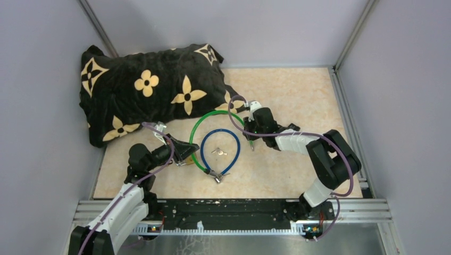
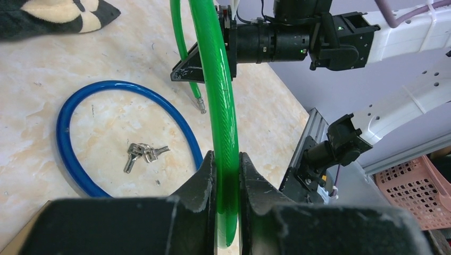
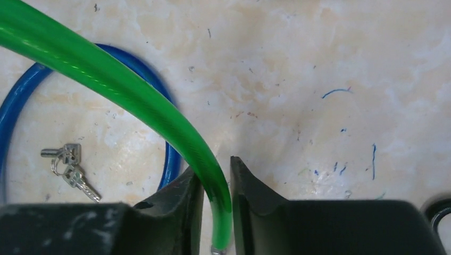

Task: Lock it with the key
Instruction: Pick up the lock from the center of the board.

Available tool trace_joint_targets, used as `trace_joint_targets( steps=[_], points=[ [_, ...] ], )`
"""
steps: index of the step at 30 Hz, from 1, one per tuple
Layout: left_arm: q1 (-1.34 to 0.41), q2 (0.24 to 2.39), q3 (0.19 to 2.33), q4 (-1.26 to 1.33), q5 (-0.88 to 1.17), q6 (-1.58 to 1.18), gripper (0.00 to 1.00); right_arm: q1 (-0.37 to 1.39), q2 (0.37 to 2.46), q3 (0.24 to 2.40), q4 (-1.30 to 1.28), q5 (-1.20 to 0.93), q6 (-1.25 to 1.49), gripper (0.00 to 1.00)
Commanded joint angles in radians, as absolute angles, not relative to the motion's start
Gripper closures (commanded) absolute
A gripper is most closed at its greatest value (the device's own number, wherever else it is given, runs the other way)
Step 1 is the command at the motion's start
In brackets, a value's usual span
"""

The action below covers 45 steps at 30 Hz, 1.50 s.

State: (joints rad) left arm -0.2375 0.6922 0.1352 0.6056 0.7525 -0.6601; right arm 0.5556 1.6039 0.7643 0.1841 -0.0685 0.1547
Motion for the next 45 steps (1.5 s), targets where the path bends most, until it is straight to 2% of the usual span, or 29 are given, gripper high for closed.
trace_joint_targets(
  steps=[1,2,4,6,11,13,16,19,27,30,35,45],
  points=[
    [-0.232,0.685,0.155,0.674,0.775,-0.64,1.0,0.552,1.598,0.772,0.245,-0.07,0.185,0.87],
    [-0.232,0.684,0.155,0.672,0.778,-0.636,1.0,0.549,1.591,0.784,0.225,-0.065,0.185,1.0],
    [-0.232,0.681,0.155,0.652,0.771,-0.622,0.97,0.544,1.559,0.815,0.175,-0.043,0.192,1.0],
    [-0.232,0.672,0.155,0.596,0.721,-0.601,0.75,0.543,1.496,0.835,0.151,-0.03,0.199,1.0],
    [-0.234,0.673,0.13,0.562,0.679,-0.527,0.51,0.543,1.313,0.892,0.109,-0.064,0.246,1.0],
    [-0.238,0.683,0.118,0.573,0.683,-0.531,0.52,0.554,1.269,0.936,0.073,-0.075,0.267,1.0],
    [-0.249,0.695,0.118,0.612,0.705,-0.549,0.45,0.601,1.233,1.008,0.01,-0.033,0.267,1.0],
    [-0.254,0.684,0.118,0.616,0.699,-0.539,0.43,0.657,1.222,1.083,-0.066,0.04,0.251,1.0],
    [-0.242,0.636,0.138,0.579,0.563,-0.522,0.33,0.697,1.201,1.205,-0.124,0.067,0.229,1.0],
    [-0.241,0.621,0.159,0.593,0.574,-0.498,0.33,0.714,1.203,1.242,-0.139,0.075,0.215,1.0],
    [-0.219,0.61,0.159,0.554,0.556,-0.507,0.45,0.722,1.193,1.28,-0.153,0.055,0.193,1.0],
    [-0.216,0.622,0.158,0.619,0.578,-0.549,0.38,0.734,1.195,1.322,-0.111,0.025,0.198,1.0]
  ],
)
